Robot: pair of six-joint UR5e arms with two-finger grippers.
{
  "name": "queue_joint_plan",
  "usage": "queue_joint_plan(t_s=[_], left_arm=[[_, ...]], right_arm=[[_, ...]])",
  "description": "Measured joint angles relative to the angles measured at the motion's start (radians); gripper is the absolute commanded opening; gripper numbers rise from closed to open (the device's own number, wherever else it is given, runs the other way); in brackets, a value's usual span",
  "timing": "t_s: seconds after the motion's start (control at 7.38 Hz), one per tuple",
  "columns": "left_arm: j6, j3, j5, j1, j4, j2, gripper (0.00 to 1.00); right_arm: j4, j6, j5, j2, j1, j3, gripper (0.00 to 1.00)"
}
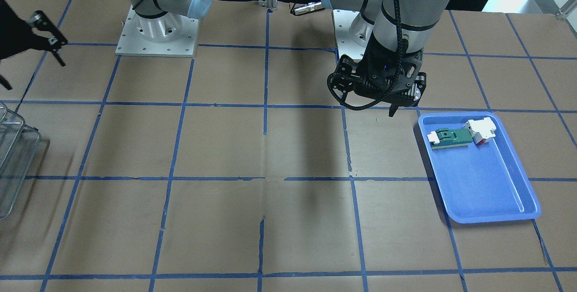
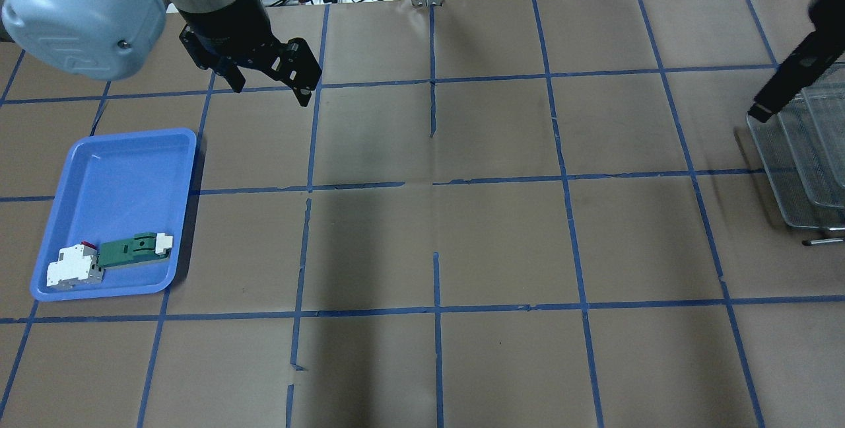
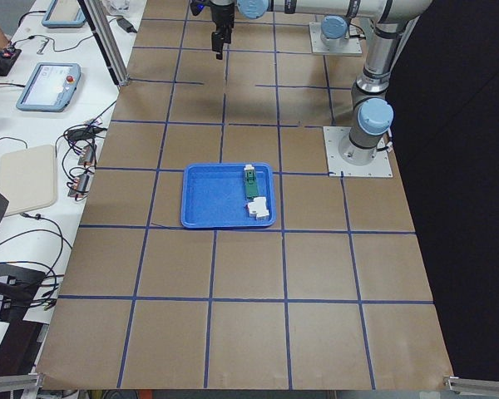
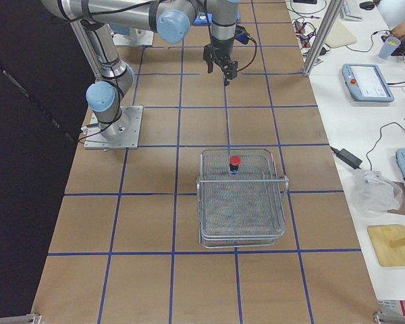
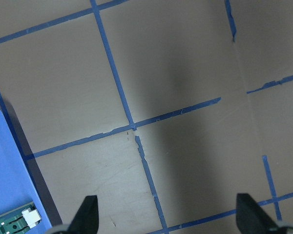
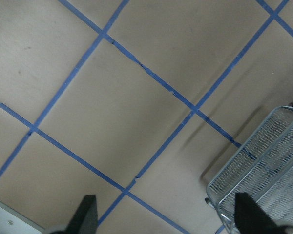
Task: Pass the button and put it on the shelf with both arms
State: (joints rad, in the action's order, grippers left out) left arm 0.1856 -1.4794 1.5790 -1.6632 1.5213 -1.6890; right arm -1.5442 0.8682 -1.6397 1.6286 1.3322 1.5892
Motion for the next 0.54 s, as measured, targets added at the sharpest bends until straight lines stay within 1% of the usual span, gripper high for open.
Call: queue_joint_plan(t_s=[0.14, 0.27, 0.54], left_arm=[[-0.001, -0.002, 0.000, 0.002, -0.001, 0.001, 1.00], [-0.001, -0.003, 0.002, 0.003, -0.003, 0.001, 1.00], [-0.001, -0.004, 0.003, 0.000, -0.019, -0.002, 1.00]], right_arm=[[-0.001, -0.173, 0.006, 0.010, 0.076, 0.002, 1.00], [-0.004, -0.314, 0.014, 0.014, 0.122, 0.002, 1.00], [-0.024, -0.519, 0.061, 0.001, 0.161, -0.015, 1.00]])
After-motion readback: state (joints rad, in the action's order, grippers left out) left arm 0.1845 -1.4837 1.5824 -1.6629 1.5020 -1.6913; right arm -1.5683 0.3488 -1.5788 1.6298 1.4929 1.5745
